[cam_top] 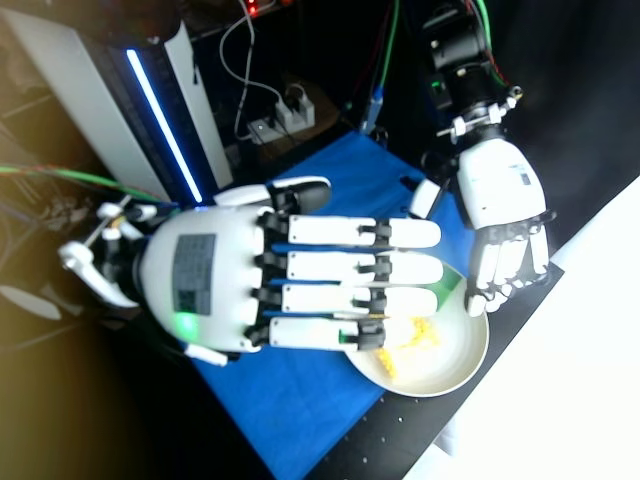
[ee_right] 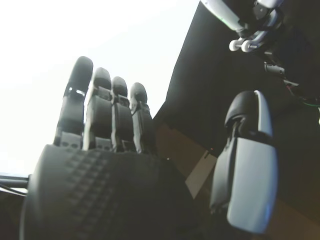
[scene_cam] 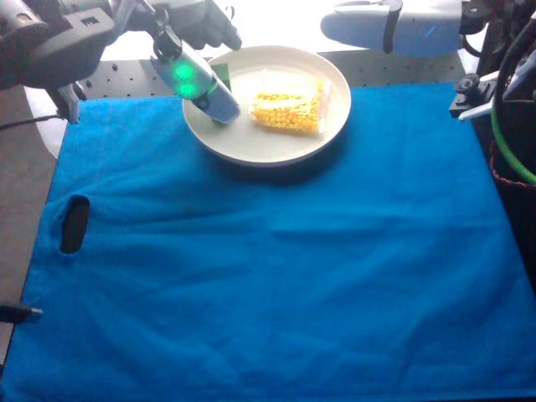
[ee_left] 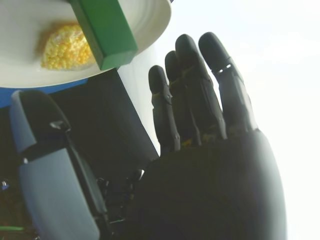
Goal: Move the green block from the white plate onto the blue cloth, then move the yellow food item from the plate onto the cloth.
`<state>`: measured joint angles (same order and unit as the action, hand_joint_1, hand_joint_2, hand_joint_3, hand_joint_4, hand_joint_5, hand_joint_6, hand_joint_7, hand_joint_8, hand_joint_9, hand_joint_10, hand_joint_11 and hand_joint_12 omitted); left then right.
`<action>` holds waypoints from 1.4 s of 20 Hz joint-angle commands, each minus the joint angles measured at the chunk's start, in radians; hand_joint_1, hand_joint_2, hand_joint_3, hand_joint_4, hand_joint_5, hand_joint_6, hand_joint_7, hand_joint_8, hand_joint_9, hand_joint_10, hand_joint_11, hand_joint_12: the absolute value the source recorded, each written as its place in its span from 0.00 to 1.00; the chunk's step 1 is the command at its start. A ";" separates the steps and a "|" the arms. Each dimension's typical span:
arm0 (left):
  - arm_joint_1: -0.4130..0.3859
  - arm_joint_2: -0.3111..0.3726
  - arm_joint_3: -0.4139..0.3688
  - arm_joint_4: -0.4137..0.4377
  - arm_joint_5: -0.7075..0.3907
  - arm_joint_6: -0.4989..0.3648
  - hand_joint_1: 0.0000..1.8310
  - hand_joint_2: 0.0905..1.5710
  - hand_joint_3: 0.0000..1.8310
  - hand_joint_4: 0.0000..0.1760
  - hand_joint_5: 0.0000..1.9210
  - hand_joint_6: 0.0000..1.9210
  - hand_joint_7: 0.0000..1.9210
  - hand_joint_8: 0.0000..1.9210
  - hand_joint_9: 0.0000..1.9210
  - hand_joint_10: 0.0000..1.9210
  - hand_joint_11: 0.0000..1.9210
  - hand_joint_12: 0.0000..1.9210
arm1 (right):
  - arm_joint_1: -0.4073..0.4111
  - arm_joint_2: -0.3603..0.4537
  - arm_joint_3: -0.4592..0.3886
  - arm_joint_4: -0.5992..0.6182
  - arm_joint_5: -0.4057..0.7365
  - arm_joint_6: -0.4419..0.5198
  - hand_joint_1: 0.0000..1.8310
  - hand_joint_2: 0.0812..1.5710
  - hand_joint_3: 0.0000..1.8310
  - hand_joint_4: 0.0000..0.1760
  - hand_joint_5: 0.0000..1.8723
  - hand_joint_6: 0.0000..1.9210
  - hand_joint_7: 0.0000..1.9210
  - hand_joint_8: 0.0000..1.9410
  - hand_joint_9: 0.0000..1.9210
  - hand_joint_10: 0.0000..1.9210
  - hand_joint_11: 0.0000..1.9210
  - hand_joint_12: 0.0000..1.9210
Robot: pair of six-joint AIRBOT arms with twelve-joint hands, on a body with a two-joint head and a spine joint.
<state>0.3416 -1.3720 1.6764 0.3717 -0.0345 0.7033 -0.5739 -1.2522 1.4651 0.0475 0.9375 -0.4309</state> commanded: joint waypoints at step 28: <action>0.020 -0.031 0.039 -0.010 -0.110 -0.004 0.67 0.68 0.00 0.12 0.50 0.49 0.54 0.49 0.42 0.01 0.06 0.48 | 0.016 -0.007 -0.005 0.011 0.124 0.005 0.31 0.52 0.00 0.02 0.15 0.00 0.21 0.01 0.19 0.00 0.00 0.56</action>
<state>0.3649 -1.3987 1.7081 0.3595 -0.0639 0.6979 -0.5739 -1.2556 1.4601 0.0433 0.9382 -0.4309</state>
